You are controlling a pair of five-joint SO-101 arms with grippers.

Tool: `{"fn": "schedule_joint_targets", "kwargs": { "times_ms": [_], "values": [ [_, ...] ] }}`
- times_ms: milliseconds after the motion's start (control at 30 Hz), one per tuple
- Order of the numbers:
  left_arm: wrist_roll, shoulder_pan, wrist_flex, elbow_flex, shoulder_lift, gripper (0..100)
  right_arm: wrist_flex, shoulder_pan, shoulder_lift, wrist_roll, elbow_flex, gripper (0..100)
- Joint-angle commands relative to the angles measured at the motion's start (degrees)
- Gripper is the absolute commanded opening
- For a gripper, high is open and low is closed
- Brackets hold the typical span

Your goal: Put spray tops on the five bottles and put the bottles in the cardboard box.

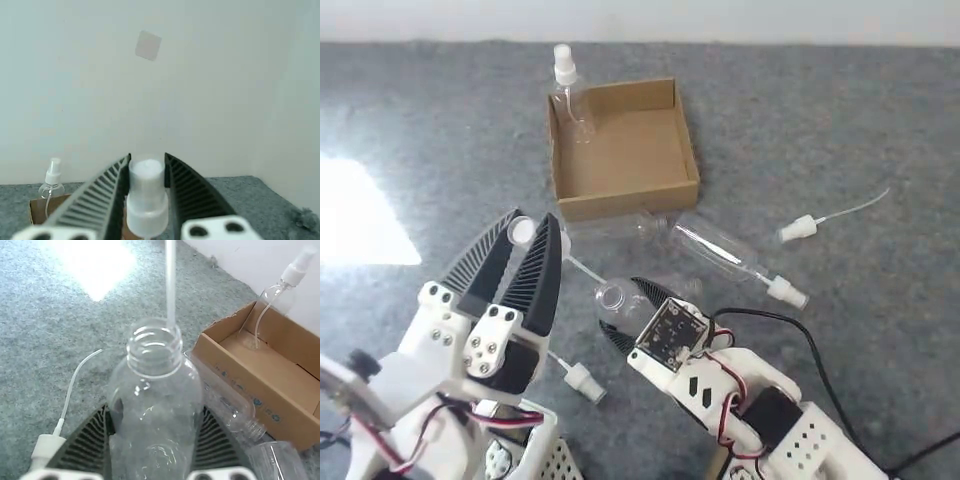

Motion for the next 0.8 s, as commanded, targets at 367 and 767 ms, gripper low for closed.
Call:
{"fn": "schedule_joint_targets", "kwargs": {
  "times_ms": [367, 767],
  "values": [
    [0.44, 0.18, 0.7, -4.7, -0.35, 1, -2.24, 0.84, -0.92, 0.79, -0.18, 0.9],
    [0.44, 0.18, 1.76, -0.92, -0.35, 1, -2.24, 0.92, -0.92, 0.88, -0.26, 0.9]
  ]
}}
